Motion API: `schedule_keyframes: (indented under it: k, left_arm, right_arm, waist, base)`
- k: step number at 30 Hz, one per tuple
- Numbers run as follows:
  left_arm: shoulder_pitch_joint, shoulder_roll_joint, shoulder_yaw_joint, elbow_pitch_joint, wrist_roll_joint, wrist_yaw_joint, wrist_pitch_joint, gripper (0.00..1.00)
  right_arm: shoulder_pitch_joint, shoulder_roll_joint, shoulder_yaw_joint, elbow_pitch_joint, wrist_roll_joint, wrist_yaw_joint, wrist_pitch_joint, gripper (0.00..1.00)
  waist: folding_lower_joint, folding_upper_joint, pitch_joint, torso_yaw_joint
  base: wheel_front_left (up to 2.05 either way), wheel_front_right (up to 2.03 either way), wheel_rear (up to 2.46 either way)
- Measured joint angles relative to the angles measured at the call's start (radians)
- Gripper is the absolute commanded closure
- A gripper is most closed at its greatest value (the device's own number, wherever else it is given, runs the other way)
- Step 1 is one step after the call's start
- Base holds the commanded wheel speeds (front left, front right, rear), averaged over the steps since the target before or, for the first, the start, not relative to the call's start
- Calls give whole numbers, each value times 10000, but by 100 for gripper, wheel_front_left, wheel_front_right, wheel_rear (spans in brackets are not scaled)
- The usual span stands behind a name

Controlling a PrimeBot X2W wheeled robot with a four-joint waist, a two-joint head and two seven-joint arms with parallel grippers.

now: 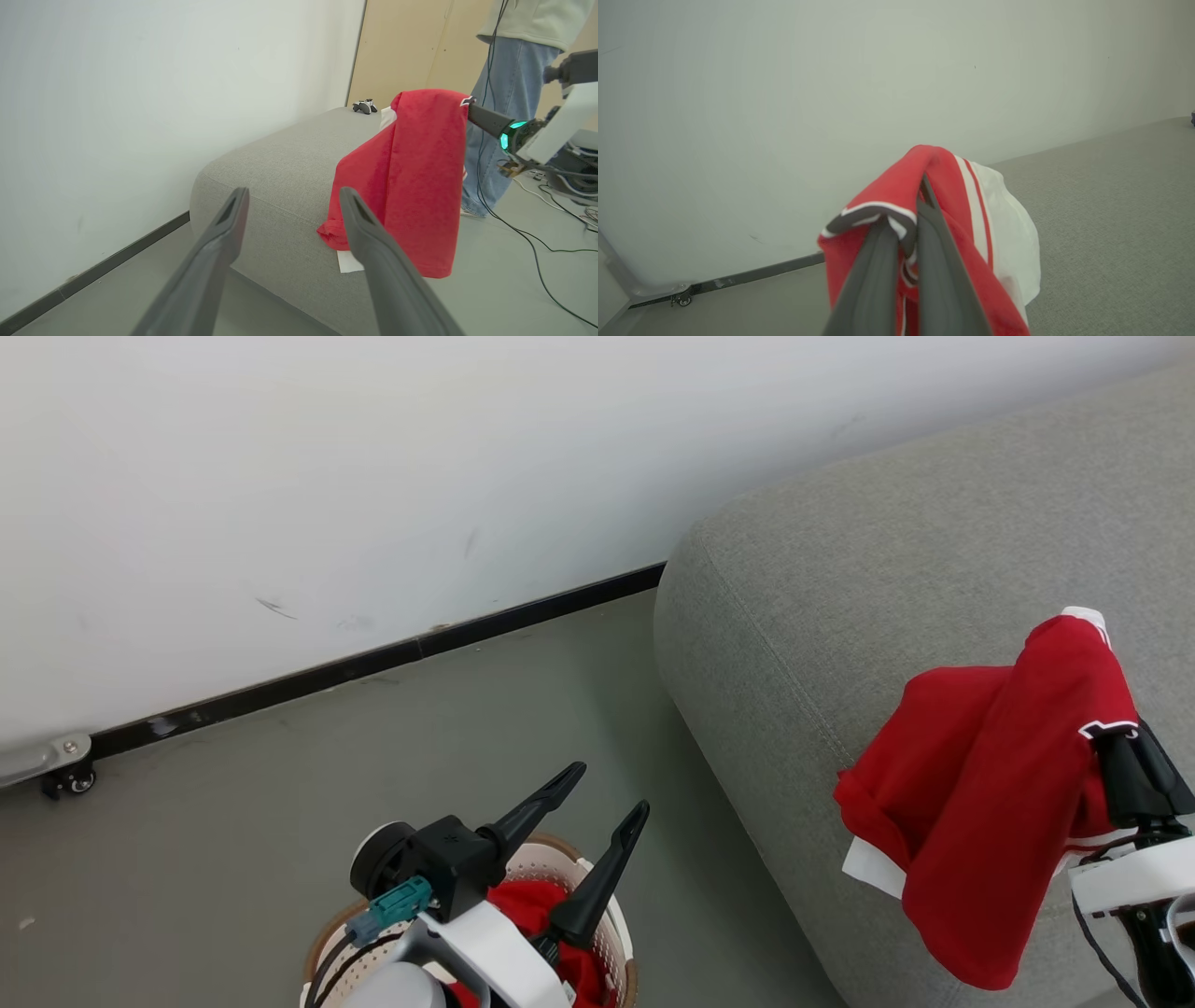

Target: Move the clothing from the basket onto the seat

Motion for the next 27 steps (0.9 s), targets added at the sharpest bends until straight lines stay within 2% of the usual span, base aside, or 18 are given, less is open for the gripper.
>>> schedule_keyframes:
  k: [15, 27]
  left_arm:
    - [-2, 291, 230, -253, -67, 0, -121, 0]
    - [-8, 587, 552, -685, 17, 29, -207, 0]
  right_arm:
    - [-904, -73, 740, -322, -142, 0, 823, 100]
    - [-3489, -817, 951, -19, -205, 0, 1762, 100]
  waist:
    - [0, 0, 450, -341]
    - [0, 0, 968, -138]
  base:
    - [0, 0, 0]
    - [0, 0, 0]
